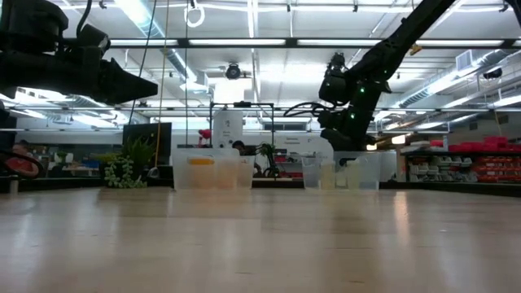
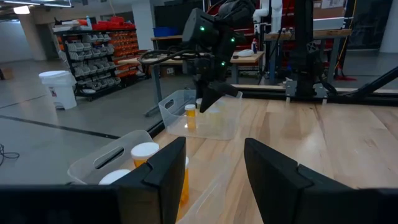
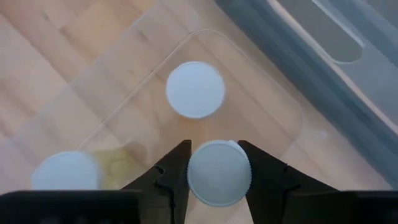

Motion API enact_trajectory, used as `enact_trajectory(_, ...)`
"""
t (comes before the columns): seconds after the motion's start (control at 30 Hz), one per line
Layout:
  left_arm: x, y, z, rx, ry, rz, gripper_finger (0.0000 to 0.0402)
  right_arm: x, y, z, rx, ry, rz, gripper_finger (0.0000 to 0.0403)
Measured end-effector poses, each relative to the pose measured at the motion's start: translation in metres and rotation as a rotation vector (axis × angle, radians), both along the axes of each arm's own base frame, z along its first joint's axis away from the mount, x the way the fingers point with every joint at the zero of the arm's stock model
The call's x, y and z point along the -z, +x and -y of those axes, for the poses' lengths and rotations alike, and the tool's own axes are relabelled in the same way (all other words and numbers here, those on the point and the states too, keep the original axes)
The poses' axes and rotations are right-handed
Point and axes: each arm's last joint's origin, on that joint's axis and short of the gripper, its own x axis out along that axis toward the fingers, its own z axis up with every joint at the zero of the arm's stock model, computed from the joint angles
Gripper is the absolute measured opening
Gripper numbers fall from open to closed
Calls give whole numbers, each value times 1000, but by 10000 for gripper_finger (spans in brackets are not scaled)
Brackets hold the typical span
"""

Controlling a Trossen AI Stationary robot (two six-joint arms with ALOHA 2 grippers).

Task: Pick and place medicine bottles into bin by pill shape (circle, oval)
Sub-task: Put the small yellow pill bottle into the right transparent bin, then return to Home Position

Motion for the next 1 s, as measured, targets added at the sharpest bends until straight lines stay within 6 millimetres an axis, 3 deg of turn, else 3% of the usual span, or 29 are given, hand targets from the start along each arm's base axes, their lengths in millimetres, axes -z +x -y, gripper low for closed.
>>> enact_trajectory(0.4,0,0,0,0,-2,-1,172,-2,0,0,-11,10,-17,156)
enact_trajectory(0.87,0,0,0,9,-32,12,172,-42,10,5,-78,15,-35,157)
enact_trajectory(1.0,0,0,1,31,-32,18,172,-61,6,-1,-100,-24,-5,157)
